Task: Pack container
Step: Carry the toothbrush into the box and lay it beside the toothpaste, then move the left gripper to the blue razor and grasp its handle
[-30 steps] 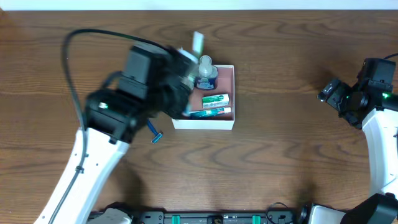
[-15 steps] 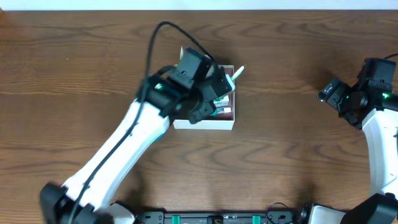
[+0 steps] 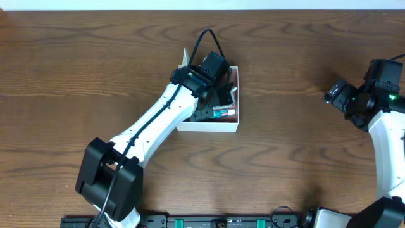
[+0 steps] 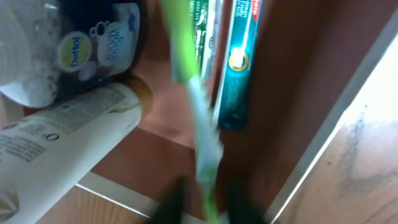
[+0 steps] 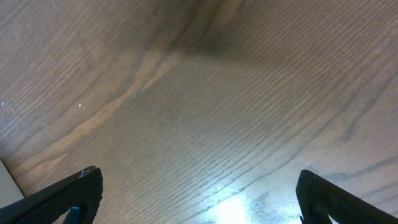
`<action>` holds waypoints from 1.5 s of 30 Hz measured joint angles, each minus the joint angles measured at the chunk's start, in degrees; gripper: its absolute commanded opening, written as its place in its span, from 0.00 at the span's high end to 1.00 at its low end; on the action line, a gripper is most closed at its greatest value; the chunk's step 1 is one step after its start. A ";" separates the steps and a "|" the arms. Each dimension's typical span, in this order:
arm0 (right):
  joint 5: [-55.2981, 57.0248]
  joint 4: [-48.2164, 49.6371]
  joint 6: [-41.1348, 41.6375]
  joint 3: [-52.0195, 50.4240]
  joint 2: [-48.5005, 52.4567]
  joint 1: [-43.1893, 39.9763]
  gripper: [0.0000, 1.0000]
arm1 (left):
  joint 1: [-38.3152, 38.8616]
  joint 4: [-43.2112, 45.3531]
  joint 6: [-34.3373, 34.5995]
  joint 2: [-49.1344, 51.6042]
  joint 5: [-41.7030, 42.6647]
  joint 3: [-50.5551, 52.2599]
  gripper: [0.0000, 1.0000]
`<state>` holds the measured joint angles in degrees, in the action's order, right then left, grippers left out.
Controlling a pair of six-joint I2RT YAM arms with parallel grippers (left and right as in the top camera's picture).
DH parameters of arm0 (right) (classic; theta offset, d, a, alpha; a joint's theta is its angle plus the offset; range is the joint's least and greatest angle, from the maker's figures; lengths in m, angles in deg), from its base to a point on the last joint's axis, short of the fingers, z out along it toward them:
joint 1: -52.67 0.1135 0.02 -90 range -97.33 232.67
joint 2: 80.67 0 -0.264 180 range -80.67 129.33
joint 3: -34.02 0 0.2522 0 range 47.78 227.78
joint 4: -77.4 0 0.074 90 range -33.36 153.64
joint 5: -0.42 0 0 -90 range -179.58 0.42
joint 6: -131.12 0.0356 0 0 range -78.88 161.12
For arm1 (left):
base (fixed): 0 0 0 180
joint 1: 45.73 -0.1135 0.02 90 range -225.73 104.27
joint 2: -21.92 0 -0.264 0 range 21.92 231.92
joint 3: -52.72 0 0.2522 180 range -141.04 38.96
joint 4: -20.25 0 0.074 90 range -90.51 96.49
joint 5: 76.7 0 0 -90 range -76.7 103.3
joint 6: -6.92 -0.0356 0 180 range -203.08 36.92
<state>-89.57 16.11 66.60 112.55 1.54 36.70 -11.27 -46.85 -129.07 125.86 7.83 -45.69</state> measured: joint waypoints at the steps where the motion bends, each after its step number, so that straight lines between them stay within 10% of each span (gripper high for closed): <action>1: 0.00 0.00 0.00 0.00 0.00 0.00 0.01 | 0.00 0.04 -0.02 -0.02 -0.31 0.00 0.15; 20: 0.00 0.00 -0.02 0.00 0.00 0.00 0.01 | 5.14 1.49 4.02 -14.23 -1.40 0.00 0.11; 30: 0.00 0.02 0.00 0.00 0.00 0.00 0.01 | -1.57 -5.46 34.53 -30.01 -1.42 -0.04 0.02; 45: 0.00 0.00 0.00 0.00 0.00 0.00 0.01 | -20.70 -9.31 71.89 -24.11 0.87 13.35 0.02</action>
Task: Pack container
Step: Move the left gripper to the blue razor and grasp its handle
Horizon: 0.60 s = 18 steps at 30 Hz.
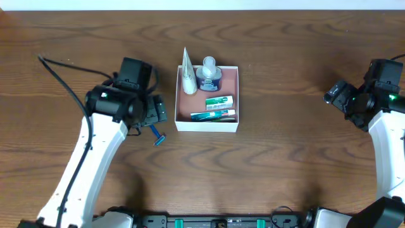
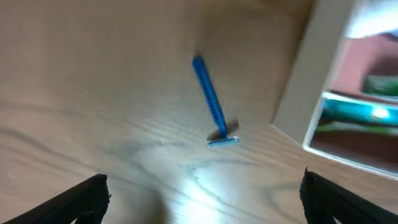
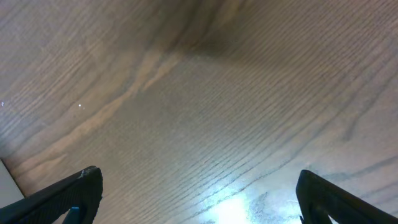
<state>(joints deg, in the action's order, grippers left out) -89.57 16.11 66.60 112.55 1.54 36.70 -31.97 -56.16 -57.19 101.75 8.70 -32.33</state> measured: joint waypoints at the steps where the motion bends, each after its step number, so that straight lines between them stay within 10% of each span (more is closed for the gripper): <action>1: 0.00 0.00 0.00 0.00 0.00 0.00 0.01 | -0.39 0.94 1.31 0.50 0.46 1.16 0.02; 18: 0.00 0.00 0.00 0.00 0.00 0.00 0.01 | -0.81 17.92 12.98 12.90 9.75 11.80 0.02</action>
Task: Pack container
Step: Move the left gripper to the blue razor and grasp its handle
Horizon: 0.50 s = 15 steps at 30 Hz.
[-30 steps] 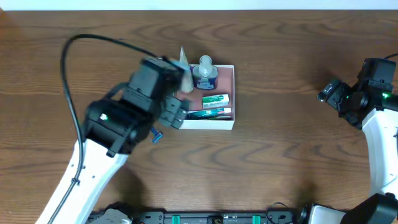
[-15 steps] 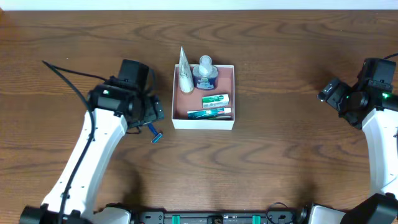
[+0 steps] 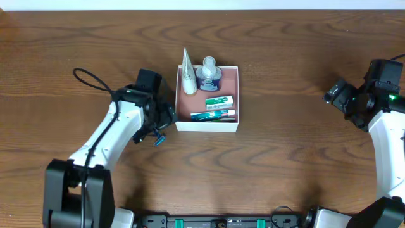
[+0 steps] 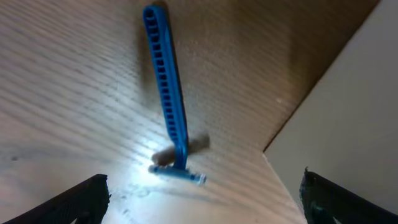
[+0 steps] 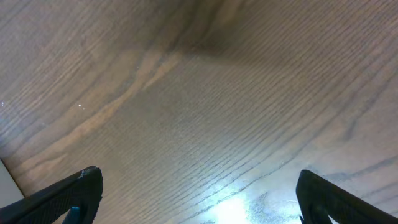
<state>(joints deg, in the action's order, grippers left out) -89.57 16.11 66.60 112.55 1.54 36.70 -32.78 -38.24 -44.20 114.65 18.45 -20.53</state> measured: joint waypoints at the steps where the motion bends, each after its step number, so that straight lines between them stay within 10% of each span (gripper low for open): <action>1: 0.00 0.00 0.00 0.00 0.00 0.00 0.01 | -0.09 0.44 0.42 0.55 0.04 0.00 0.02; 15: -0.02 -0.02 0.00 0.00 0.00 0.00 0.01 | -0.33 5.09 3.28 11.54 -0.02 -0.22 0.00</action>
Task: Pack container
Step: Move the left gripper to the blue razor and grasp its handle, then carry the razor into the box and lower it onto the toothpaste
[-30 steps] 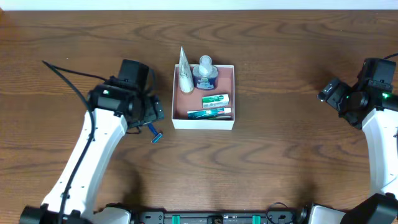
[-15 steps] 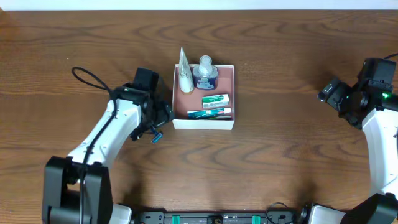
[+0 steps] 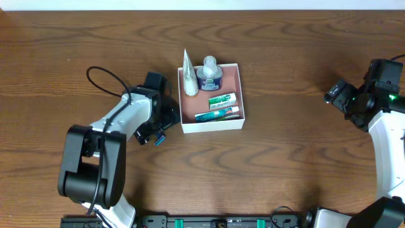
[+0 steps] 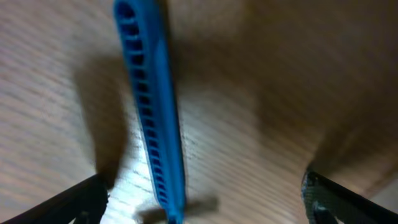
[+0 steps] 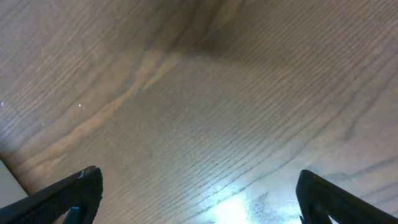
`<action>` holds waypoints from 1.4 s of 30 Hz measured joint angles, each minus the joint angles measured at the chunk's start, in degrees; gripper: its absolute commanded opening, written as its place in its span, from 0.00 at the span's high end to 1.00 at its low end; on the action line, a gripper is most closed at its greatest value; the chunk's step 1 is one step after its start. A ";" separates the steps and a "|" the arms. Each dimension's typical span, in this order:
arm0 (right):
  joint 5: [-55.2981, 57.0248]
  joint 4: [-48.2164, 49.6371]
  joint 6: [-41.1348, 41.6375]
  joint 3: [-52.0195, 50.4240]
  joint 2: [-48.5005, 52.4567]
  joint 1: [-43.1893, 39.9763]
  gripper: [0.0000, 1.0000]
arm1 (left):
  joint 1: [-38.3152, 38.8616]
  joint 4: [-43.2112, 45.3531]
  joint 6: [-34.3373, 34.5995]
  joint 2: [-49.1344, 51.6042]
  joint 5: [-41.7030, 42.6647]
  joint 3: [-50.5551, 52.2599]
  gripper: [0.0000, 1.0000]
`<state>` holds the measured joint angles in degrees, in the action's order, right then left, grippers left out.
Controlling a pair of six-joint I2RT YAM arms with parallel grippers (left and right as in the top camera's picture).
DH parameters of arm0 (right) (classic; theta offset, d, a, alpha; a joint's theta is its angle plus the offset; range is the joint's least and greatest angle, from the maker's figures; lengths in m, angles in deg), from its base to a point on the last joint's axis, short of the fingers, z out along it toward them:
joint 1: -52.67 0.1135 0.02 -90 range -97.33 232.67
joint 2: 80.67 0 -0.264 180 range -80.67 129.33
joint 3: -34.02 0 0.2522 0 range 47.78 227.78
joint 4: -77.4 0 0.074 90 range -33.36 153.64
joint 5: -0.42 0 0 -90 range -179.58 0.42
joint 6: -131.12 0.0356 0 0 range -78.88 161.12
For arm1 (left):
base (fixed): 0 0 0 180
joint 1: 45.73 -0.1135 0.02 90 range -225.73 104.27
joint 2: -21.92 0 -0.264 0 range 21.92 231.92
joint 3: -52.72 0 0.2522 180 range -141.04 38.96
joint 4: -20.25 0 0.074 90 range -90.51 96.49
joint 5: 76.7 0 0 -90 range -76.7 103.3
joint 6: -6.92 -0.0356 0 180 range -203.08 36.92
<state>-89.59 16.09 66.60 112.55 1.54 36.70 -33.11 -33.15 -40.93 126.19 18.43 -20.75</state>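
Note:
A white box (image 3: pixel 214 125) with a reddish floor stands mid-table, holding a white tube (image 3: pixel 188 77), a dark bottle (image 3: pixel 208 75), a toothpaste carton (image 3: pixel 221 99) and a green toothbrush (image 3: pixel 218 113). On the wood just left of the box lies a blue razor (image 3: pixel 159 137). My left gripper (image 3: pixel 162 123) is low over it and open. In the left wrist view the ribbed razor handle (image 4: pixel 149 124) runs between the wide-apart fingers of the left gripper (image 4: pixel 202 208), untouched. My right gripper (image 3: pixel 337 95) hovers open at the far right, with only bare wood under the right gripper (image 5: pixel 199 196).
The box's left wall stands right beside my left gripper. A black cable (image 3: pixel 104 75) loops over the table behind the left arm. The table's far edge (image 3: pixel 202 9) runs along the top of the overhead view.
My left gripper has come closer down over the razor, whose handle now fills more of the wrist view. The box sits slightly further right and turned a little. The right arm is unchanged.
First my left gripper was inside the box with a green toothbrush between its fingers. Then the toothbrush lay in the box and the gripper was open left of it, above the razor. It has since come down until the handle lies between its fingers.

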 measured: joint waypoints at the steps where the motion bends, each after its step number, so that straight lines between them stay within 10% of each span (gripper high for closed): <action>1: 0.02 0.02 0.00 0.00 0.00 0.00 0.01 | -0.15 0.09 0.04 0.02 0.07 -0.02 0.02; 15: 0.02 0.02 0.00 0.00 0.00 0.00 0.01 | -2.67 0.11 0.50 0.11 0.11 -0.02 0.94; 29: 0.02 0.02 0.00 0.00 0.00 0.00 0.01 | -2.93 -2.86 -7.02 -2.03 0.90 -0.22 0.94; 42: 0.02 0.02 0.00 0.00 0.00 0.00 0.01 | 1.79 -3.82 -22.86 -33.00 2.62 -3.65 0.94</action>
<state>-89.57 16.11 66.60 112.55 1.54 36.70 -31.31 -36.97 -63.79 93.18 21.05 -24.40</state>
